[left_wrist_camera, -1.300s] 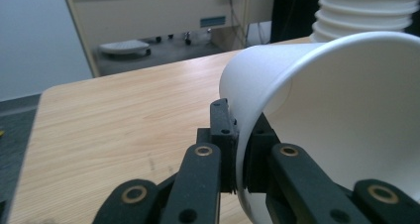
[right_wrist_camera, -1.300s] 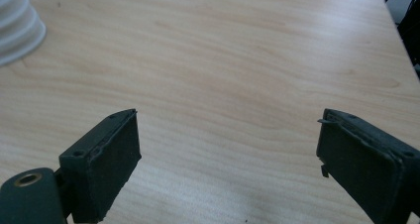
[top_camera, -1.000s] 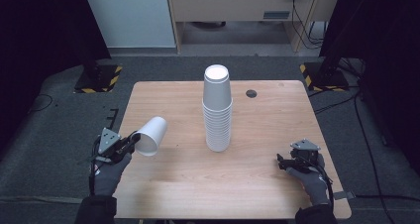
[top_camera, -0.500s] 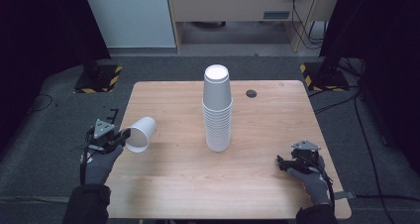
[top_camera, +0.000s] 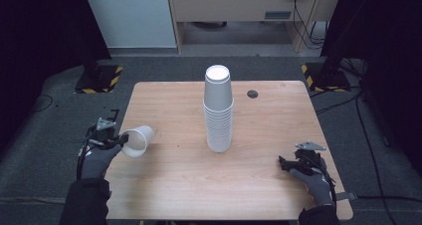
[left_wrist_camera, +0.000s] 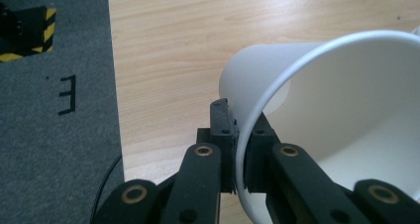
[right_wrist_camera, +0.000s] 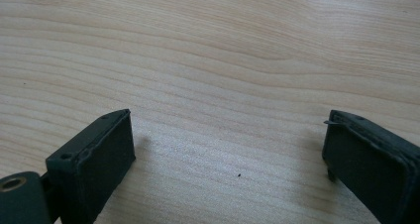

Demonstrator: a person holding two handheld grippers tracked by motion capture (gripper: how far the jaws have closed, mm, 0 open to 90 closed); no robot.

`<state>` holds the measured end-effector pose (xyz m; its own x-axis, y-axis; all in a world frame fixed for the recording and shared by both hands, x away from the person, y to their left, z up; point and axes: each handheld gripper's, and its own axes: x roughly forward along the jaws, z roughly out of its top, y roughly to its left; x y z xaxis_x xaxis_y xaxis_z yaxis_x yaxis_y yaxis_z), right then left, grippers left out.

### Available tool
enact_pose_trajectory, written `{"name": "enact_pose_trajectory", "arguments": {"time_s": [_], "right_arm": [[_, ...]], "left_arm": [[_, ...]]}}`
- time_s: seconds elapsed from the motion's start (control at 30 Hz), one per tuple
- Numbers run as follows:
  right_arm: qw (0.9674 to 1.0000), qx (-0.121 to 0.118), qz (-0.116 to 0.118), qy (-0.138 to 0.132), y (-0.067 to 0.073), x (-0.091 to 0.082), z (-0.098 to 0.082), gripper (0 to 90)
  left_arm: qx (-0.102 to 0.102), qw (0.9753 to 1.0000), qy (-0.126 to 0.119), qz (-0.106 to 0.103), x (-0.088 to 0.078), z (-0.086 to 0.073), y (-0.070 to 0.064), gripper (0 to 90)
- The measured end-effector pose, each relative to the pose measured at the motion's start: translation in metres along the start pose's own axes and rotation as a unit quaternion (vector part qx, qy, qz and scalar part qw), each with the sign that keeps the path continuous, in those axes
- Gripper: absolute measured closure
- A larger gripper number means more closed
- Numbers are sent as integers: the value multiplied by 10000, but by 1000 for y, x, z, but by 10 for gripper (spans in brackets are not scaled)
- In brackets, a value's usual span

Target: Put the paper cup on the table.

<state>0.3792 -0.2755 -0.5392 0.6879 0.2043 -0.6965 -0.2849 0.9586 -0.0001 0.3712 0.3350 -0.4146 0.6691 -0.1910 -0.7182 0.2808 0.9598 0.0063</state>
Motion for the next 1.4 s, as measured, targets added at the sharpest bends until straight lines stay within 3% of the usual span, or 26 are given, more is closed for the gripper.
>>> {"name": "enact_pose_trajectory", "arguments": {"time_s": [0.3,0.63,0.97,1.03,1.1,1.33,1.37,1.4], "right_arm": [[10000,4,-2,0,0,0,0,61],[10000,8,-4,-1,0,0,0,61],[10000,8,-3,0,0,0,0,61],[10000,9,-1,0,0,0,0,60],[10000,9,2,0,0,0,0,60],[10000,10,3,2,0,0,0,60],[10000,12,4,2,0,0,0,60],[10000,11,3,2,0,0,0,60]], "left_arm": [[185,9985,511,17,-2,12,2,855],[143,9943,1051,-72,1,23,0,855],[88,9850,1724,-27,7,29,4,856],[56,9848,1737,-39,8,29,3,854],[25,9828,1845,-96,10,29,2,856],[-21,9732,2296,-121,16,29,1,855],[-21,9732,2296,-121,16,29,1,856],[-14,9708,2398,-98,17,30,1,855]]}}
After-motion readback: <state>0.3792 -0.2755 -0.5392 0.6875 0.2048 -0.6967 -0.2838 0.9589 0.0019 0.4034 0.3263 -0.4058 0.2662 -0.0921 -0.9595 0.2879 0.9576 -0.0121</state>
